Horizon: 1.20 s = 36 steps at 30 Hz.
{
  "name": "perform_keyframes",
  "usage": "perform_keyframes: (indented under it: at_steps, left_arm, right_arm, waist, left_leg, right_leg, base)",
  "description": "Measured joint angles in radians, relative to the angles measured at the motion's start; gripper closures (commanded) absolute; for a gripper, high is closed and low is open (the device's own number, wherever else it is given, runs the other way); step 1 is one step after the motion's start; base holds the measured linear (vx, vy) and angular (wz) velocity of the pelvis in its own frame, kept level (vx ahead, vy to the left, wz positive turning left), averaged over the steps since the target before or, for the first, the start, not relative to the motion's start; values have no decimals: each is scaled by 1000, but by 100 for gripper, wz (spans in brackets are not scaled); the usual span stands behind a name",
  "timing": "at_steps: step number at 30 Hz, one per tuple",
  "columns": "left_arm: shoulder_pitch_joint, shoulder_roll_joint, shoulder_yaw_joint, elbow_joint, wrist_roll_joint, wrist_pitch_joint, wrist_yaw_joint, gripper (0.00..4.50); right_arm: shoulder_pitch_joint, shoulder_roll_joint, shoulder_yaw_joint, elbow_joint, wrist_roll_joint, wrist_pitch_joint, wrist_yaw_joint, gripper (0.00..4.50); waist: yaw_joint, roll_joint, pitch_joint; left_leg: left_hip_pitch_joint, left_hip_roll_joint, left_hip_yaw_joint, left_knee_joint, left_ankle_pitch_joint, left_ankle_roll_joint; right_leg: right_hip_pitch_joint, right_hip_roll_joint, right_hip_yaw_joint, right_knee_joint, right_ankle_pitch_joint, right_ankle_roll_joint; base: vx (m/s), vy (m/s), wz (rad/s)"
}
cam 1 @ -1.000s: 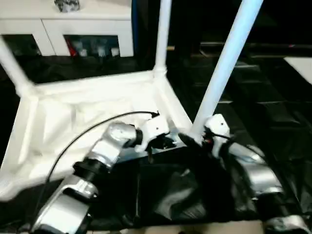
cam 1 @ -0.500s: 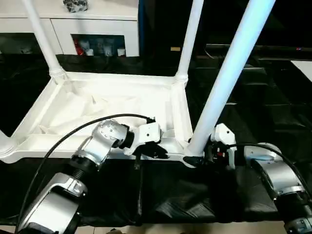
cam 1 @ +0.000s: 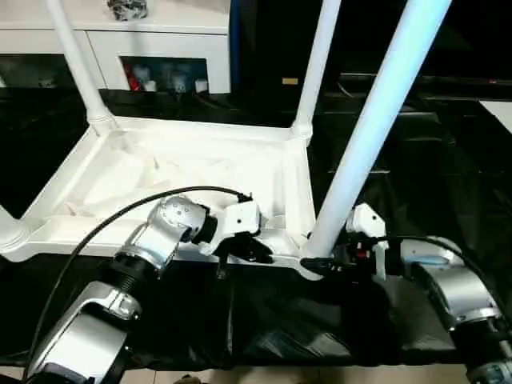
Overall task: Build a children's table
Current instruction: Rotate leg to tighten
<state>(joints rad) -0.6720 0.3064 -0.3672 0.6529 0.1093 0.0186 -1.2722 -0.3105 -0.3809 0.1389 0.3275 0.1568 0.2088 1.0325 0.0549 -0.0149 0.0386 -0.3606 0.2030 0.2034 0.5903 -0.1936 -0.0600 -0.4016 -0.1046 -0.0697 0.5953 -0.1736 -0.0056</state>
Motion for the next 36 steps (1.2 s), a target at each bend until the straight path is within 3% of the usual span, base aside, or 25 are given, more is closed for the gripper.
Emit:
perform_keyframes:
  at_steps: [9, 14, 17, 18, 20, 22, 23, 28, 32, 36]
  left_arm:
    - [-6, -130, 35, 7, 43, 177, 249, 450]
    - [-6, -167, 39, 5, 60, 224, 325, 450]
    - [-5, -172, 40, -3, 71, 240, 348, 450]
    - [-4, -172, 41, -4, 72, 241, 350, 450]
    - [0, -172, 45, -9, 72, 240, 349, 450]
    - [4, -173, 45, -15, 70, 237, 345, 450]
    - [5, -173, 45, -16, 68, 232, 340, 450]
    - [21, -165, 43, -17, 40, 156, 302, 450]
    - [31, -128, 38, -34, 14, 108, 224, 450]
    - [31, -76, 31, -51, -1, 56, 124, 450]
  right_arm:
    - [-25, 195, -120, 100, -39, -1, -427, 187]
    - [-46, 266, -143, 130, -76, -4, -577, 187]
    - [-57, 291, -143, 150, -89, -20, -633, 187]
    - [-57, 293, -143, 154, -89, -26, -637, 117]
    - [-58, 296, -142, 154, -88, -31, -635, 117]
    - [-61, 296, -142, 154, -88, -34, -633, 105]
    - [-61, 290, -139, 154, -94, -42, -631, 76]
    - [-45, 232, -99, 132, -131, -104, -560, 76]
    - [-14, 129, -72, 64, -88, -100, -371, 76]
    - [6, 26, -38, 3, -46, -86, -171, 76]
  waist:
    - [-34, -3, -1]
    - [-53, -5, -2]
    - [-59, -2, -1]
    - [-61, 0, 0]
    - [-66, 3, 2]
    - [-66, 3, 2]
    - [-66, 3, 2]
    - [-50, 3, 2]
    - [-40, 3, 3]
    - [-17, 5, 2]
  left_leg:
    - [7, -6, -9, -4, 0, -1]
    - [9, -11, -13, -4, 0, -1]
    - [9, -14, -25, -5, 0, 0]
    - [9, -15, -29, -5, 0, 0]
    - [9, -14, -33, -7, 0, 0]
    - [8, -15, -33, -9, 0, 0]
    - [8, -16, -33, -9, 0, 0]
    - [2, -16, -28, -12, 0, 0]
    - [1, -12, -22, -13, 0, 0]
    - [-7, -6, -19, -14, 4, 6]
  right_leg:
    - [6, 0, -1, -20, -6, 10]
    - [7, 0, 0, -25, -6, 10]
    - [12, 0, -7, -39, -6, 10]
    - [14, 0, -13, -45, -6, 10]
    - [20, 0, -21, -56, -6, 10]
    - [20, -4, -24, -57, -6, 10]
    - [20, -5, -23, -57, -6, 10]
    - [16, -5, -18, -50, 9, -4]
    - [11, -5, -13, -33, 17, 0]
    - [-4, -3, -13, -16, 4, 5]
  base:
    - [0, 0, 0]
    - [0, 0, 0]
    - [0, 0, 0]
    - [0, 0, 0]
    - [0, 0, 0]
    - [0, 0, 0]
    - [0, 0, 0]
    - [0, 0, 0]
    - [61, -35, 10]
    - [45, -37, 3]
